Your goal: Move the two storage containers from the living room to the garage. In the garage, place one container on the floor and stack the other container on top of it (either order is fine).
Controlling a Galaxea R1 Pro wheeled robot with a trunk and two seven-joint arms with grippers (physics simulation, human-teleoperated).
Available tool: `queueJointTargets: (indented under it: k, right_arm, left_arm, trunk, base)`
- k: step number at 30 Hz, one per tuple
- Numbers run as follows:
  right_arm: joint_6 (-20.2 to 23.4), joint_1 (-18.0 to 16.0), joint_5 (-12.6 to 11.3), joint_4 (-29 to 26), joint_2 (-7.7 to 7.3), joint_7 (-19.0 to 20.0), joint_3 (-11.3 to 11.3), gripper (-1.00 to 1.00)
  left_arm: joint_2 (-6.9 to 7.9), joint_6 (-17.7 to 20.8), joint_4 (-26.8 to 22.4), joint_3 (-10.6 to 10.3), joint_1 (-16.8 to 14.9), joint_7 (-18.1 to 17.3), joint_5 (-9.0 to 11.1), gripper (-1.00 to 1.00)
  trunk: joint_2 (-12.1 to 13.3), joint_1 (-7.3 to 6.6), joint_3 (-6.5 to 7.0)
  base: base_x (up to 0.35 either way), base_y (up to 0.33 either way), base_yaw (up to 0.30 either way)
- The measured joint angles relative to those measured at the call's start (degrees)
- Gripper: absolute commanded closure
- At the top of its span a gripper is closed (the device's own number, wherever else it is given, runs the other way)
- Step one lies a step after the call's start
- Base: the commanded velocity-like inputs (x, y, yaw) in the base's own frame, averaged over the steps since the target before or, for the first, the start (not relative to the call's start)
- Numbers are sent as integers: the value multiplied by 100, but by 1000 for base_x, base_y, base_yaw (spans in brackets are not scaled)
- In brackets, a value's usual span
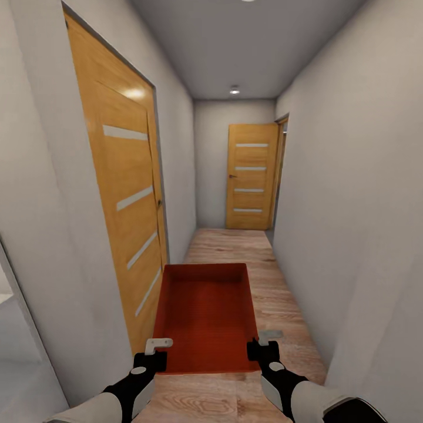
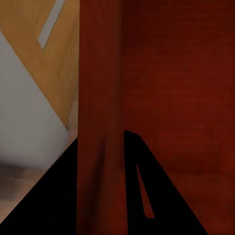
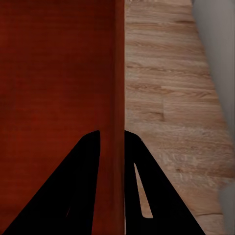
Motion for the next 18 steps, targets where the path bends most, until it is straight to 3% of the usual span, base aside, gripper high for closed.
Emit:
queueJointTargets:
  k: [12, 18]
  right_arm:
    - [-1, 0, -2, 0, 0, -2, 2, 100]
    - [1, 0, -2, 0, 0, -2, 2, 100]
  left_arm:
    - [-1, 0, 1, 0, -1, -1, 0, 100]
    - [0, 0, 0, -1, 0, -1, 1, 100]
  trunk:
    - [0, 0, 0]
    - [0, 0, 0]
  base:
    - [321, 47, -204]
    - [321, 1, -25]
